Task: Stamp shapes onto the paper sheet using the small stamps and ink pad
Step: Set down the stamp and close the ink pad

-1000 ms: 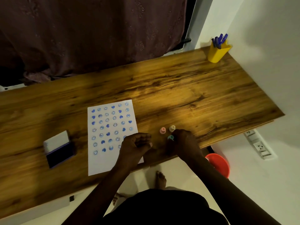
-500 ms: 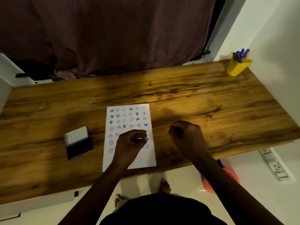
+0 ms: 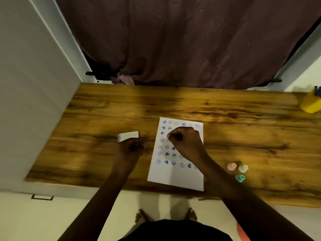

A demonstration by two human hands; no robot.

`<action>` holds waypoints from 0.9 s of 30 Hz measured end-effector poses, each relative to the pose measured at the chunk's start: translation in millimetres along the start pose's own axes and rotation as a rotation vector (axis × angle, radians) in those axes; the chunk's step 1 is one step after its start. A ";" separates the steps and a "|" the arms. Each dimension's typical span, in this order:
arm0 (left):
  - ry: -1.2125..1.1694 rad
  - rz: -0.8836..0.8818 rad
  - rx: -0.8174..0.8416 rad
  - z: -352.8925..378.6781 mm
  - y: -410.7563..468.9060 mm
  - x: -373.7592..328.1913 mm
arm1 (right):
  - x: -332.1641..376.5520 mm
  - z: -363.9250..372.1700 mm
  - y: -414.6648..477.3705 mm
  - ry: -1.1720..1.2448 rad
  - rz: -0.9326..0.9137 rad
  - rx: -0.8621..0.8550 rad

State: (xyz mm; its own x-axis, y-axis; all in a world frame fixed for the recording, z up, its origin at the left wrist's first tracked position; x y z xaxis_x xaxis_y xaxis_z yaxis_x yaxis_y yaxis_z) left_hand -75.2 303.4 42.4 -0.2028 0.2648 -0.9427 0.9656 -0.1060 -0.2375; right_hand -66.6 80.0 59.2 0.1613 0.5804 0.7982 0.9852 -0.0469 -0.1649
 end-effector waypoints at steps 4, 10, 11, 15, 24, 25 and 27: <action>0.032 -0.057 -0.083 -43.9 9.2 23.0 | 11.3 36.1 27.4 -0.078 -0.004 0.110; 0.159 -0.104 -0.174 -89.1 33.2 57.8 | 23.8 87.3 60.7 -0.105 0.074 0.227; 0.173 -0.123 -0.181 -93.3 38.1 61.6 | 24.7 94.5 65.3 -0.115 0.087 0.238; 0.244 -0.146 -0.180 -104.5 52.9 70.2 | 27.1 116.1 80.8 -0.160 0.109 0.230; 0.239 -0.157 -0.033 -108.9 79.9 74.8 | 27.6 137.4 104.5 -0.176 0.159 0.221; 0.233 -0.163 -0.037 -109.2 81.1 75.3 | 27.3 139.0 105.5 -0.180 0.157 0.225; 0.201 -0.170 -0.029 -108.9 83.1 76.8 | 26.9 141.6 106.2 -0.187 0.152 0.233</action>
State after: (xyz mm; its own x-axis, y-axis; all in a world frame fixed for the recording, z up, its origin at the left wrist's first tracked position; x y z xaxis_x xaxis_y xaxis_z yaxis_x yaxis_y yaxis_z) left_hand 7.2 419.3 -24.2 -0.3289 0.4623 -0.8235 0.9253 -0.0169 -0.3790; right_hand 34.1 205.7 -18.9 0.2704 0.7213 0.6377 0.9076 0.0300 -0.4188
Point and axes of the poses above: each hand's wrist, its own y-axis towards the middle knuckle, its own z-axis out of the palm, x = y × z, the point moved 2 cm from there along y, towards the middle knuckle, and after that the axes turned 9 degrees about x, right-handed, at the moved point
